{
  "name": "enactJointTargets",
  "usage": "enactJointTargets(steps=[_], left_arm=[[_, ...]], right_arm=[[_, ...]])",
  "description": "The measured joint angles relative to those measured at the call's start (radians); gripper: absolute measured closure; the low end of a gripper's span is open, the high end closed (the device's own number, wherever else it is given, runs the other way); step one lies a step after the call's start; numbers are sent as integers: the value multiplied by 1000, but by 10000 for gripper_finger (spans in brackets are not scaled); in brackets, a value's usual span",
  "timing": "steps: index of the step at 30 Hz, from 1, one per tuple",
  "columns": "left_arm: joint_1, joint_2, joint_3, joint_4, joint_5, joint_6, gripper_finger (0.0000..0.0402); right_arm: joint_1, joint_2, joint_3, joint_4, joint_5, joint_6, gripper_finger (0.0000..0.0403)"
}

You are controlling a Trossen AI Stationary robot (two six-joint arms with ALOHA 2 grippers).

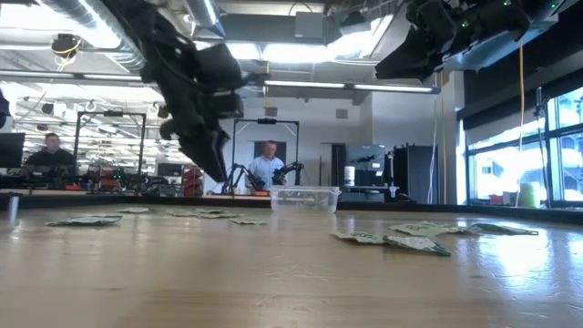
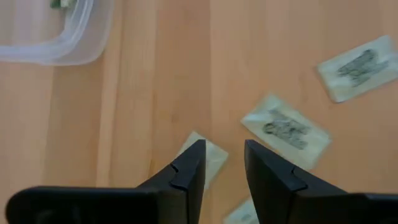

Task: Pick and place items into bin
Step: Put the white stevia packet into the transparent bin

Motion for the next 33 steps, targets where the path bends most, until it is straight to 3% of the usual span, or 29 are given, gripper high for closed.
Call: enactJointTargets(steps=[16,33], left_arm=[[42,169,16,52,-8,114,328],[20,177,18,50,-62,114,379]], right_arm=[[0,1,-98,69,0,8,251],[0,1,-104,67,0,34,251]])
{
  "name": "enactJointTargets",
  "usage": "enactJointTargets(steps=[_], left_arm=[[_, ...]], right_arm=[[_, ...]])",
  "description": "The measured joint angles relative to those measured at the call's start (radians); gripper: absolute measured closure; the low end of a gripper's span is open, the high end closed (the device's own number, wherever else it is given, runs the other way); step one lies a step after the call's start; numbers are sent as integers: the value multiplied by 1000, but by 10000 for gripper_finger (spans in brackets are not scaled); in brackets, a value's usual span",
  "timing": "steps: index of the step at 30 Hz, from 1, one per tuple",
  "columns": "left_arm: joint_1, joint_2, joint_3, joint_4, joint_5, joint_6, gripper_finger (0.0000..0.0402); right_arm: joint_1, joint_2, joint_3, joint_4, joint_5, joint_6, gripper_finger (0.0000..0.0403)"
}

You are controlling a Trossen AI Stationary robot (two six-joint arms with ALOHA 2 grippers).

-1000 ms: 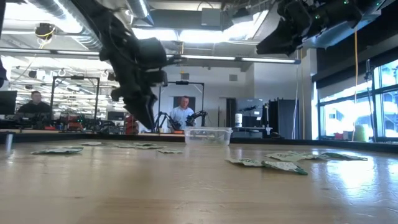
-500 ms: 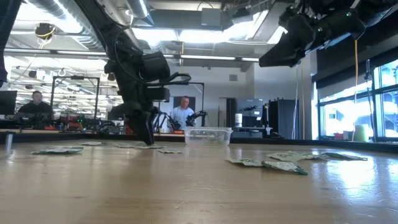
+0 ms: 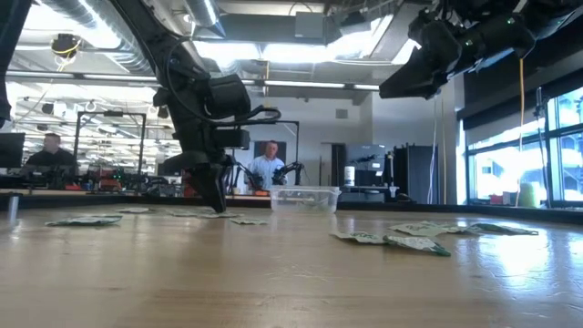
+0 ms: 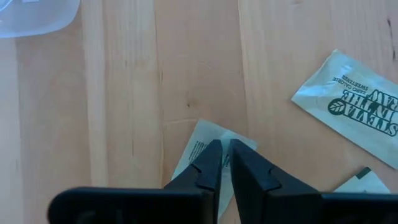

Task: Pick and place items into bin
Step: Put the white stevia packet into the transparent bin

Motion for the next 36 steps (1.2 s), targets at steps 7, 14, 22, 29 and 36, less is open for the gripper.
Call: enactJointTargets(steps=[7,14,22,29,36], left_arm=[[-3,1,-1,-5,-3,0,398],[-3,1,-2,-8,-2,0,394],[-3,1,-22,-27,-8,-44,332],[-3,0,-30,-26,-8,-82,324],[-3,0,-31,-30,6,-82,367]], right_arm=[[0,0,0,-1,0,0,251],[0,0,0,-1,0,0,251],[0,0,0,-1,0,-3,251],[0,0,0,-1,0,-4,251],[0,-1,0,-6,0,-4,251]])
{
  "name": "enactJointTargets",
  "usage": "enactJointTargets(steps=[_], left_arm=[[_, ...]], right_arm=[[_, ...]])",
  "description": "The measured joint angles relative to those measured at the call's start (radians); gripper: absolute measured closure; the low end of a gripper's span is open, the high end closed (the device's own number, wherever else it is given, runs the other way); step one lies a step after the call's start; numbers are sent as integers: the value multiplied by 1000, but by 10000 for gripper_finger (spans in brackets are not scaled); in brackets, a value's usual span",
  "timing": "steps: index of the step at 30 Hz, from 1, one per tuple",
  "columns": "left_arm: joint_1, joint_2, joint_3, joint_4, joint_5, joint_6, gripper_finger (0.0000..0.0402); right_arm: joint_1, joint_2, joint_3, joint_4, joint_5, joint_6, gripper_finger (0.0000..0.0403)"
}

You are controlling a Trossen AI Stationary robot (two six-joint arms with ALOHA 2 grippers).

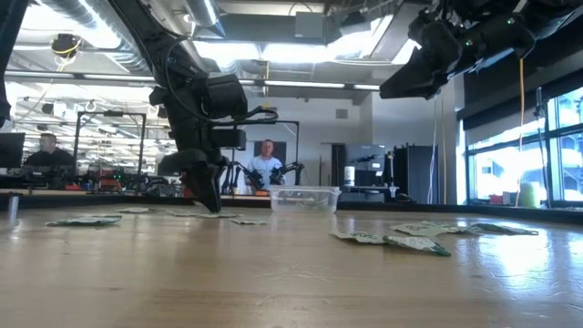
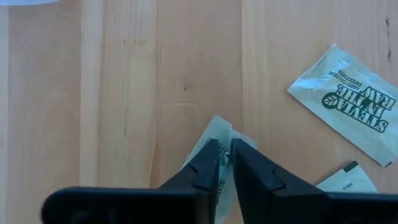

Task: Pick and place items into bin
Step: Put the white stevia packet into the transparent bin

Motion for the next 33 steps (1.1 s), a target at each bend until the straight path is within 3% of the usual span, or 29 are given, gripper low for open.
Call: enactJointTargets(steps=[6,11,20,33], left_arm=[[0,0,0,2,2,3,396],[0,0,26,-15,1,2,398],[0,6,186,-35,0,-84,400],[5,2,367,117,6,-95,399]], right_arm=[[0,0,0,-2,0,0,251],[0,0,0,-2,0,0,251],[0,0,0,-14,0,-2,251],[0,0,0,-19,0,-54,251]])
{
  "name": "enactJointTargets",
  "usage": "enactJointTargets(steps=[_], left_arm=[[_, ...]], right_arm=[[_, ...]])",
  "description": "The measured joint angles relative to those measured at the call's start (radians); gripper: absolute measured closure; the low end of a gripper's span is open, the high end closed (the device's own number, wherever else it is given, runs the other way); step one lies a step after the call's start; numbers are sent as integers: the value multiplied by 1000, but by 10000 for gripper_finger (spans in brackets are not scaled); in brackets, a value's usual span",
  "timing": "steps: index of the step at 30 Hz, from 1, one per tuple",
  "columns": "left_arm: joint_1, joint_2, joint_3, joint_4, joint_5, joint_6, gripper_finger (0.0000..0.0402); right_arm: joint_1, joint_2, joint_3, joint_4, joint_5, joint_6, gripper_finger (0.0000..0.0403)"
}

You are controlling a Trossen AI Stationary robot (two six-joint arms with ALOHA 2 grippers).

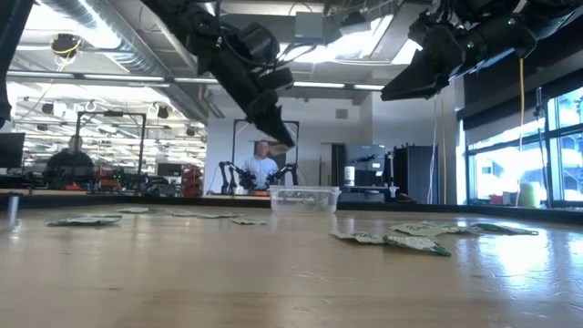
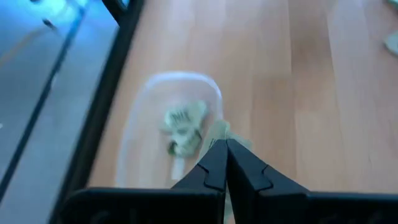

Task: Pick and place items into bin
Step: Put the white stevia packet into the transparent bin

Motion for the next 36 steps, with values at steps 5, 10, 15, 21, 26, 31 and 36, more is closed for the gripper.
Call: enactJointTargets(steps=[5,10,15,21,26,31,36], left_arm=[[11,15,46,42,5,0,399],[40,113,115,38,101,0,400],[63,227,193,13,113,0,399],[79,285,215,4,112,0,400],[78,286,215,-30,108,0,393],[78,286,215,-33,102,0,375],[79,272,215,-34,78,3,351]], right_arm=[[0,0,0,0,0,-1,251],[0,0,0,0,0,-1,251],[0,0,0,-6,0,6,251],[0,1,0,-12,0,6,251],[0,1,0,-13,0,5,251],[0,1,0,-13,0,6,251],[0,1,0,-15,0,7,251]])
